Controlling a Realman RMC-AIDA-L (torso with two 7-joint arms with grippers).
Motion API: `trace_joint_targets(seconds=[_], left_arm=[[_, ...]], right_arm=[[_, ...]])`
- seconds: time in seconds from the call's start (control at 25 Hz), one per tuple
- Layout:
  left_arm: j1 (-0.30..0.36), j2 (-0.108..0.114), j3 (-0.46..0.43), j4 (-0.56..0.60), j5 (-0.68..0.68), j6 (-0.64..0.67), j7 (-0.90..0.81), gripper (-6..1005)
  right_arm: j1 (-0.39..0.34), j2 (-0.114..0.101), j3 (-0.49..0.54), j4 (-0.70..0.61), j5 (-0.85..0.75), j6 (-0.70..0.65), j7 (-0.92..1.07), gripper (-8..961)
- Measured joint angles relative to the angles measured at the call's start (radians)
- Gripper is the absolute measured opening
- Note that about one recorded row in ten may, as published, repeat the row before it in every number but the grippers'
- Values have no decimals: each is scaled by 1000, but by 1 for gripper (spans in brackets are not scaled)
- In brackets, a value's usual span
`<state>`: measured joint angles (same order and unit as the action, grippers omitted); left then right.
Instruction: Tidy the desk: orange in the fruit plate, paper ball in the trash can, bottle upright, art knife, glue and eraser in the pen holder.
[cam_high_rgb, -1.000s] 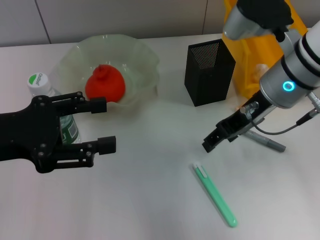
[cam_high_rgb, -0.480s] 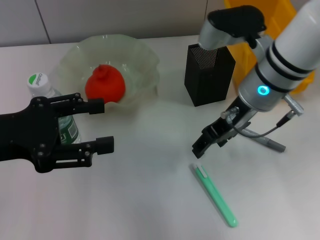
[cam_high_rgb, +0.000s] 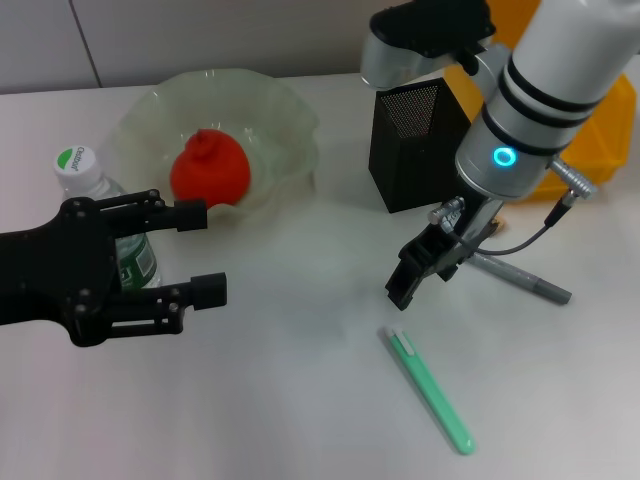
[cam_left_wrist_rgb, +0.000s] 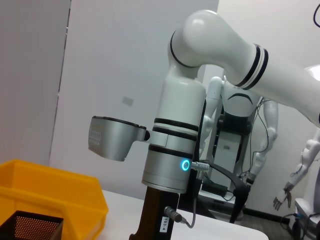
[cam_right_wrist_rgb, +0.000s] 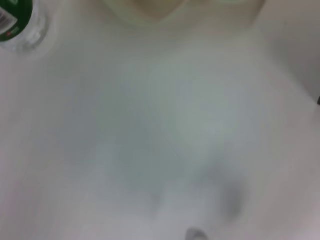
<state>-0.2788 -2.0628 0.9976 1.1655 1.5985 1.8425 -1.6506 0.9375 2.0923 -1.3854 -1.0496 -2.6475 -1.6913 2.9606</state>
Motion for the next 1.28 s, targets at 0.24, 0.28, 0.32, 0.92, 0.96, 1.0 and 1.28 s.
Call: trace_joint_targets(seconds=[0.24, 0.28, 0.32, 0.92, 0.96, 1.0, 1.28], left_arm=[[-3, -1, -6, -9, 0, -2, 2, 787], [-3, -1, -6, -9, 0, -2, 2, 787], [-3, -1, -7, -9, 0, -2, 2, 787], [-8, 1, -7, -34, 5, -12, 18, 786], [-8, 1, -7, -35, 5, -13, 18, 786], [-8, 1, -7, -38, 5, -13, 18, 786], [-12, 2, -7, -55, 6, -13, 19, 787]], right_arm=[[35, 0, -4, 13, -30, -20, 0, 693], [36, 0, -5, 17, -30, -18, 0, 693], [36, 0, -5, 17, -30, -18, 0, 693], [35, 0, -88, 112, 47, 50, 0, 692], [35, 0, -101, 120, 54, 57, 0, 692], [35, 0, -101, 120, 54, 57, 0, 692], [34, 0, -120, 140, 69, 69, 0, 693]])
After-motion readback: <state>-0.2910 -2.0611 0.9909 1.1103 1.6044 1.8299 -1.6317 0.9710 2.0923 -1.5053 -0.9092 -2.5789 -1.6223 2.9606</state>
